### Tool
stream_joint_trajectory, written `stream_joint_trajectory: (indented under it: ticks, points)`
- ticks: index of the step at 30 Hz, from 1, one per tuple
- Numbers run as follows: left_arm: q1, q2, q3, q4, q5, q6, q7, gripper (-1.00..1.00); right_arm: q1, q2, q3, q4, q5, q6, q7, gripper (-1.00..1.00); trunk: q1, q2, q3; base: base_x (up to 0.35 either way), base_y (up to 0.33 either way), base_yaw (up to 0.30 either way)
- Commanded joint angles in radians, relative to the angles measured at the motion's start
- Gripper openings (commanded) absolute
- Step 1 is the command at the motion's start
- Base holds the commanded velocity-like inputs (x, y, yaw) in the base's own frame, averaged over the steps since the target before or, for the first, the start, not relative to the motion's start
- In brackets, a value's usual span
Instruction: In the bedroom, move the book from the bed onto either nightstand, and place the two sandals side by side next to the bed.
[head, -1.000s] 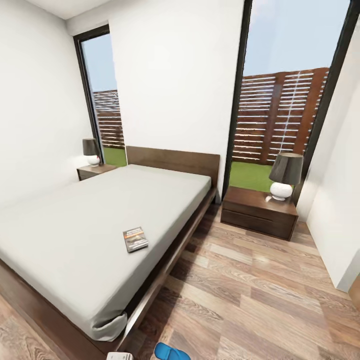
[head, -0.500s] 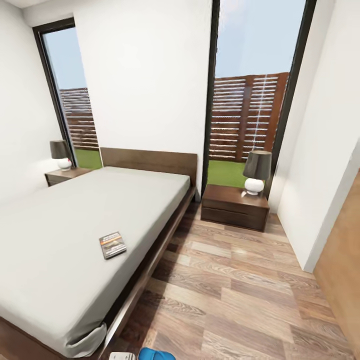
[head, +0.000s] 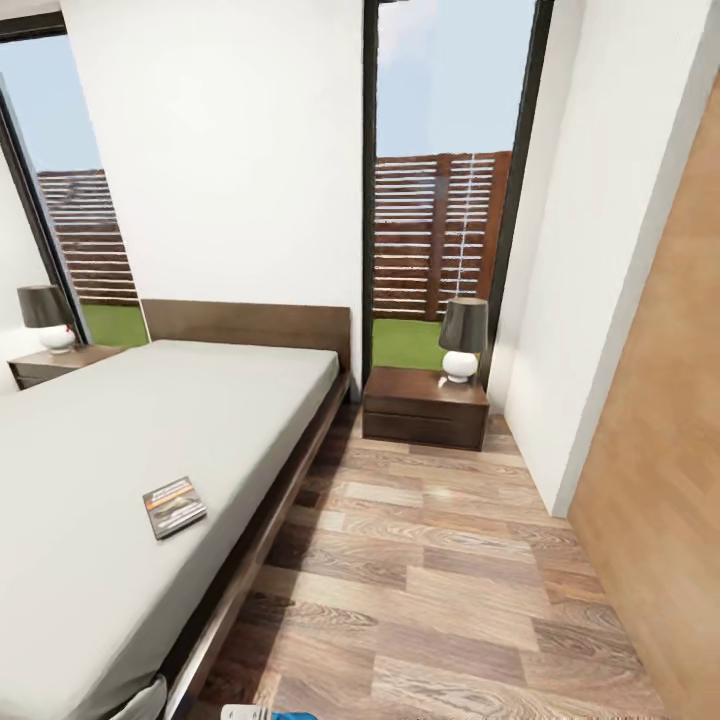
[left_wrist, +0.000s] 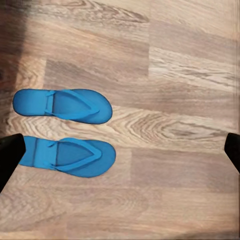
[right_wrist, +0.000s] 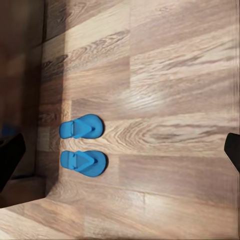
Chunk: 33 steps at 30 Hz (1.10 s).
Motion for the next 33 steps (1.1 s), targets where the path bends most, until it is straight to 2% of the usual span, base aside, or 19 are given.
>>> stream_joint_trajectory:
  ticks: [1, 33]
  points:
    - [0.0, 0.001, 0.008, 0.001, -0.005, -0.003, -0.004, 1.0, -0.001, 0.0, -0.001, 0.001, 0.002, -0.003, 0.002, 1.0, 0.0, 0.0, -0.001, 0.0, 0.0, -0.295]
    - [0.0, 0.0, 0.007, 0.001, -0.007, -0.003, -0.003, 1.0, -0.001, 0.0, -0.001, 0.002, 0.002, -0.004, 0.002, 1.0, 0.0, 0.0, -0.001, 0.019, -0.018, -0.295]
